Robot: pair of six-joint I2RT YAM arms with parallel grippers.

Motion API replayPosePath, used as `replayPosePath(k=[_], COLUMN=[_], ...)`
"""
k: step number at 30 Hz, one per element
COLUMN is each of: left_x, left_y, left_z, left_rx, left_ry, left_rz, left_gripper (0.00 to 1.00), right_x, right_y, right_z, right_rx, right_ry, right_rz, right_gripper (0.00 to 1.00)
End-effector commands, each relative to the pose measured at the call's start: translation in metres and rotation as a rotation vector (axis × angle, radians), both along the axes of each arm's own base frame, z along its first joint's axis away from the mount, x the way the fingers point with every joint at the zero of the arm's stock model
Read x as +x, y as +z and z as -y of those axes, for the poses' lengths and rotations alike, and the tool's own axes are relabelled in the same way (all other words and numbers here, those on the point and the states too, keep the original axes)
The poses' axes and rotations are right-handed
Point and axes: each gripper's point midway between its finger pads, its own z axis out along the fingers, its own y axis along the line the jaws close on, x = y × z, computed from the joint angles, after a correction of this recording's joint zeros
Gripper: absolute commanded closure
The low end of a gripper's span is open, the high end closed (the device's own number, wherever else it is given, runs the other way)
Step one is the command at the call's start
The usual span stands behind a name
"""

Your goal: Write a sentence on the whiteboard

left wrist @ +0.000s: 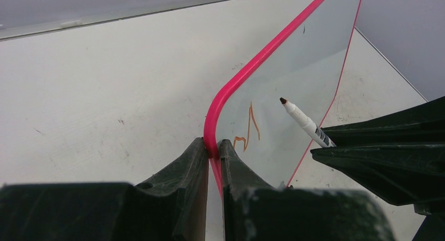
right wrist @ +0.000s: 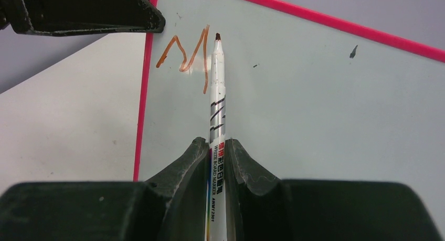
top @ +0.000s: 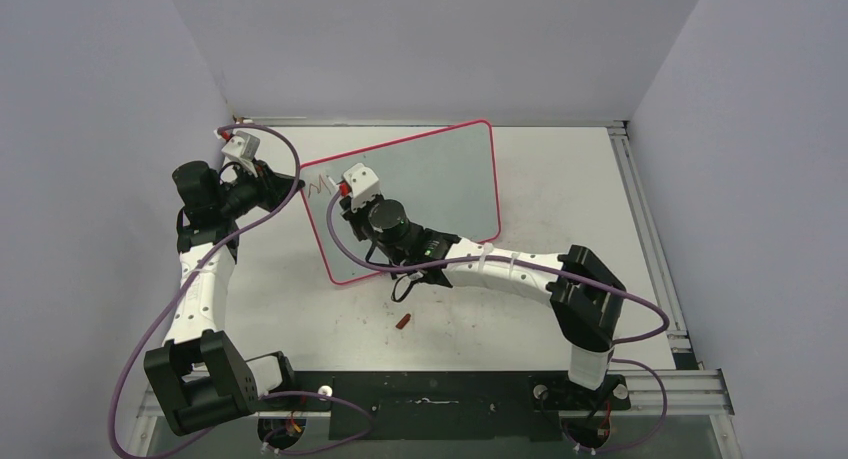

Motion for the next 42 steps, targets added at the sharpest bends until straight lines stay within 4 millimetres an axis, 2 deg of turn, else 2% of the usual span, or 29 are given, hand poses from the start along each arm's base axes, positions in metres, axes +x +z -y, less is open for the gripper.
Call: replayPosePath(k=[1,13,26,42], left_x=[-0.007,-0.007,-0.007,-0.007], left_y=[-0.005,-0.006,-0.006,-0.006], left_z=[0.005,0.005,0.004,0.004], left_rx=[-0.007,-0.007,-0.006,-0.007], left_ry=[-0.018,-0.018,-0.016,-0.017], left_rz=[-0.025,-0.026,-0.024,-0.025], left_gripper=[1.00,1.00,1.00,1.00], right_x=[0.010,0.008,0.011,0.010], right_y=[0.019,0.001,-0.008,-0.019], right_z=[-0.003,0.002,0.004,-0.005], right_rx=[0.038,0.009,-0.005,-0.040], right_ry=[-0.024,-0.031,-0.043,-0.008], right_rz=[0.028,-0.003,-0.022,-0.041], right_gripper=[0.95,0.95,0.95,0.95])
